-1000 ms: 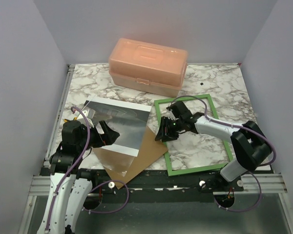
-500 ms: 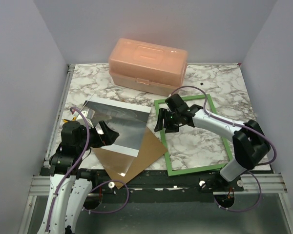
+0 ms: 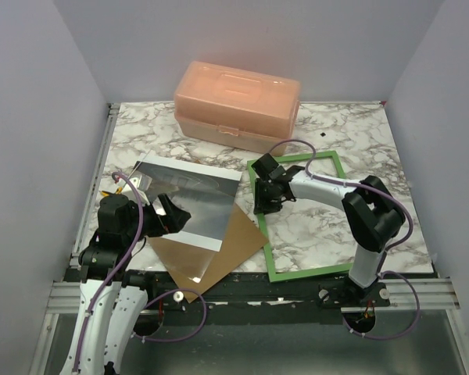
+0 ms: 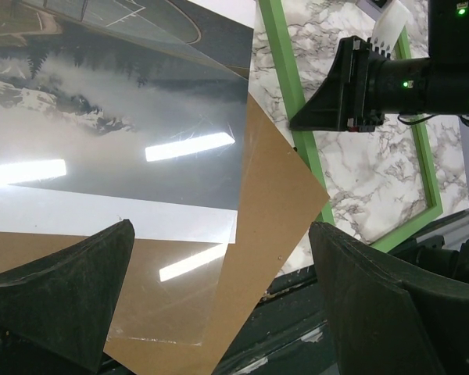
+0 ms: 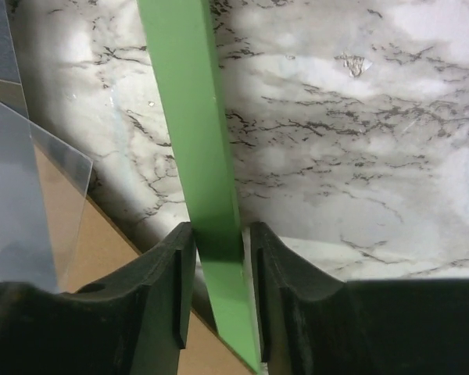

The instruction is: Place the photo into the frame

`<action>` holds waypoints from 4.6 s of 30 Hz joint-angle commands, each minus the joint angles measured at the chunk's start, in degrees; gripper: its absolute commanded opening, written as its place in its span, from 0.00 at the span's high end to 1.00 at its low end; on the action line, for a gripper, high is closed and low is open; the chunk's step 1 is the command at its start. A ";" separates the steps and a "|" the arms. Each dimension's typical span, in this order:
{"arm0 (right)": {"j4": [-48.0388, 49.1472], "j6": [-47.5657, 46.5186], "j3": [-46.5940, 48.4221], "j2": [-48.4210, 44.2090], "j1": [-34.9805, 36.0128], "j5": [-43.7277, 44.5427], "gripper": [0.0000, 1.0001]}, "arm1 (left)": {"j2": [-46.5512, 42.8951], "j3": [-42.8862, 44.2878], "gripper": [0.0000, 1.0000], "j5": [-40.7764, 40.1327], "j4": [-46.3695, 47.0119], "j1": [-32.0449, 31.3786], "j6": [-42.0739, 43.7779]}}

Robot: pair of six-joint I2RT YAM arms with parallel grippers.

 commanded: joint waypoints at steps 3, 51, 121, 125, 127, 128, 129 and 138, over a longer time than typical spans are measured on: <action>-2.89 -0.99 -0.85 1.37 0.82 6.99 0.80 | -0.86 -0.46 0.02 -1.13 0.56 0.22 -0.36; -3.77 -7.14 1.67 -6.99 5.19 5.13 0.48 | -0.59 -0.46 0.02 -0.89 0.57 0.16 -0.30; 11.94 14.04 5.30 -26.14 13.41 -3.12 1.00 | 6.60 0.50 0.04 26.02 23.89 -1.70 -19.17; 12.31 13.80 10.38 -23.68 11.94 -3.59 1.00 | 10.92 2.91 0.04 28.09 27.93 -4.61 -22.09; 13.30 15.05 12.06 -22.23 10.59 -4.46 1.00 | 12.75 3.48 0.04 28.92 30.11 -6.31 -24.05; 14.10 15.79 12.51 -21.45 9.75 -5.53 1.00 | 13.56 3.34 0.04 29.18 31.74 -6.85 -25.12; 15.22 16.82 13.00 -20.87 8.99 -6.74 1.00 | 13.98 3.12 0.04 29.38 33.10 -7.60 -26.46; 20.93 20.83 15.24 -16.45 6.66 -12.60 1.00 | 19.27 4.01 0.15 29.23 46.48 -13.98 -35.09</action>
